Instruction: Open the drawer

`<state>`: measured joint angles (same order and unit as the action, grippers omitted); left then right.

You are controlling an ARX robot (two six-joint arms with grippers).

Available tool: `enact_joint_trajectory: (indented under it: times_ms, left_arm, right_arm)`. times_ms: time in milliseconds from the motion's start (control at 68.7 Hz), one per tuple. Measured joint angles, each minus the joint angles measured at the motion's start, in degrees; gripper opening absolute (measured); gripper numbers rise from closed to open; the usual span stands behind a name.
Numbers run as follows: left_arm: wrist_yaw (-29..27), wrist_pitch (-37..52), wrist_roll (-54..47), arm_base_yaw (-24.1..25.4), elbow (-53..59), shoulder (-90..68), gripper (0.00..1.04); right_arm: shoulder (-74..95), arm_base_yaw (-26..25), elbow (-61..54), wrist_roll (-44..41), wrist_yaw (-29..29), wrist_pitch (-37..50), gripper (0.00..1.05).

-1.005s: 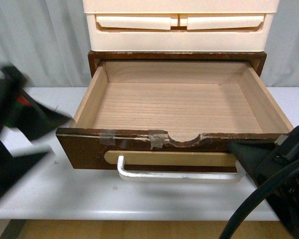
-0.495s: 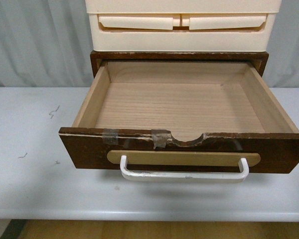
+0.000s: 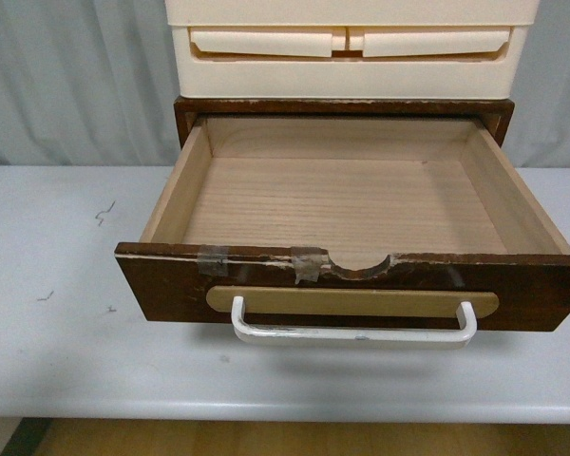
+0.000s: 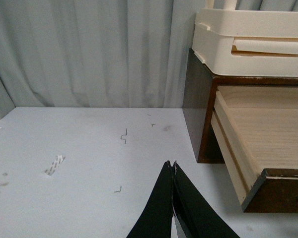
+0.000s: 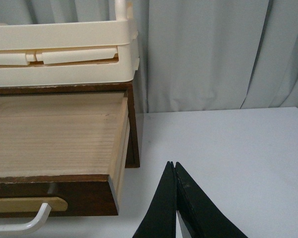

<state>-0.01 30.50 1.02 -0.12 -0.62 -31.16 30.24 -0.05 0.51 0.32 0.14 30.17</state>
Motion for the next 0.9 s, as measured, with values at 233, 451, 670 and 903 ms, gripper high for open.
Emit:
enact_joint_trajectory:
  times_ms: [233, 451, 670, 903]
  left_arm:
    - [0.00, -9.01, 0.00, 0.00, 0.00, 9.55, 0.02]
    - [0.04, -30.14, -0.02, 0.00, 0.00, 30.86, 0.02]
    - [0.00, -30.71, 0.00, 0.00, 0.00, 30.77, 0.07]
    - [0.00, -30.71, -0.02, 0.00, 0.00, 30.77, 0.50]
  right_arm:
    - [-9.57, 0.04, 0.00, 0.00, 0.02, -9.20, 0.02]
    - [-29.90, 0.04, 0.31, -0.02, -0.09, -29.62, 0.02]
    - [-29.99, 0.04, 0.07, -0.13, -0.13, -30.40, 0.05]
    - [-29.99, 0.04, 0.07, -0.15, -0.13, -30.40, 0.48]
